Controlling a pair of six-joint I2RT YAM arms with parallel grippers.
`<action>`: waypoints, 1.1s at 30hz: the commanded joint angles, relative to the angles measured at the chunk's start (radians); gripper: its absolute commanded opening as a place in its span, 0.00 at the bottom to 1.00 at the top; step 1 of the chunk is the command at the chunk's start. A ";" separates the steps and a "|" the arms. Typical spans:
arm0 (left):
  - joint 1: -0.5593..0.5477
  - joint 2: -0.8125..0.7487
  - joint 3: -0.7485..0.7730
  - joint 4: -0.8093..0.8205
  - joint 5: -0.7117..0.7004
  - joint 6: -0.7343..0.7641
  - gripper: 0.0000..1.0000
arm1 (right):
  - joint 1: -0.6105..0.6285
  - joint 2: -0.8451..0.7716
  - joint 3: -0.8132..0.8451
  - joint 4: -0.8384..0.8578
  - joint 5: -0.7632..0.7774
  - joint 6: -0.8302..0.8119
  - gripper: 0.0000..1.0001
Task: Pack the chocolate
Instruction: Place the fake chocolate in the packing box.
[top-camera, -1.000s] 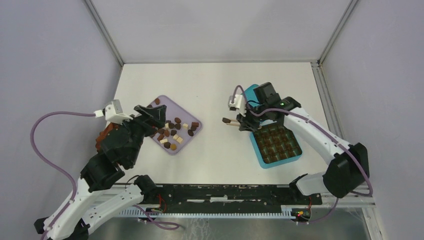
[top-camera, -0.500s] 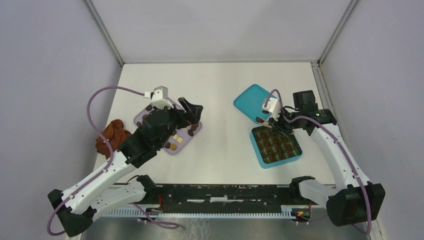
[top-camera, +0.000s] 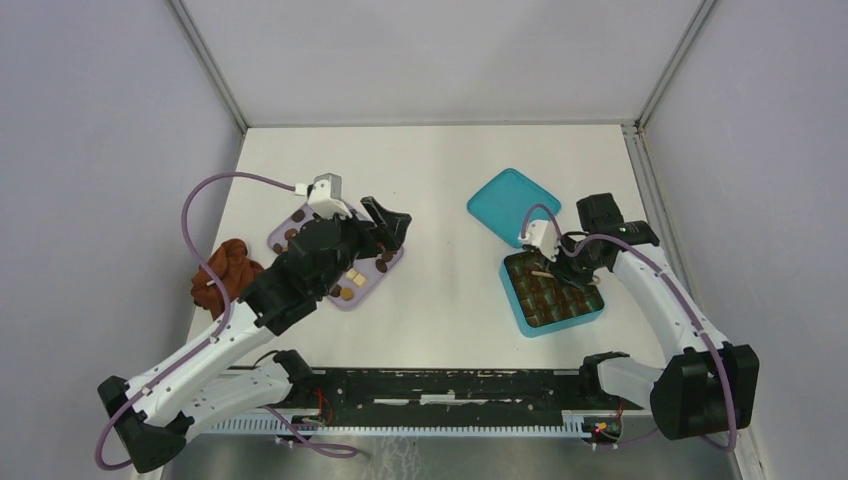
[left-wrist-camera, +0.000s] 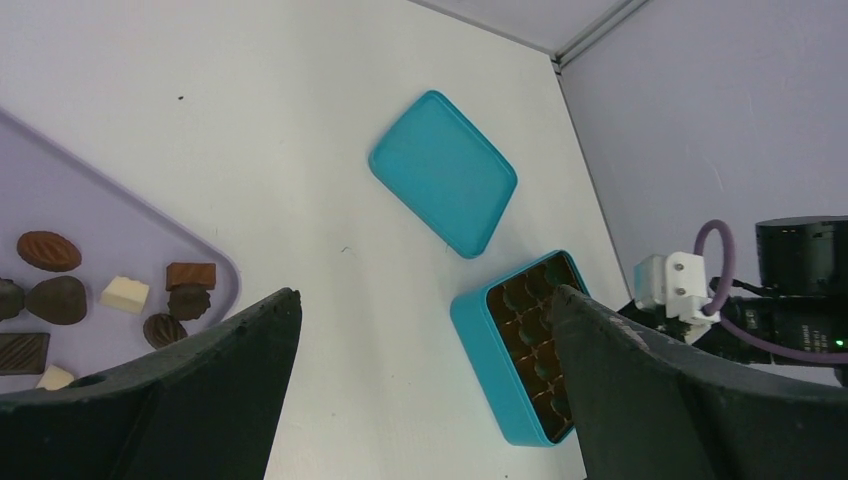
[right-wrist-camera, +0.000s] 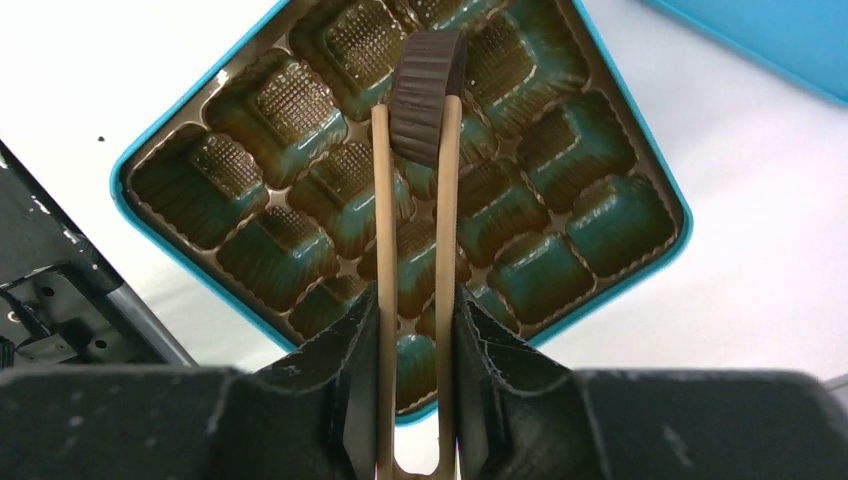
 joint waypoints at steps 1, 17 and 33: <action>0.002 -0.048 0.000 0.019 0.002 -0.009 0.99 | 0.053 0.054 0.003 0.061 0.053 0.008 0.09; 0.003 -0.190 -0.083 0.010 -0.035 -0.086 0.97 | 0.155 0.170 0.014 0.162 0.080 0.093 0.21; 0.003 -0.203 -0.077 -0.017 -0.033 -0.080 0.97 | 0.162 0.190 0.008 0.184 0.110 0.130 0.45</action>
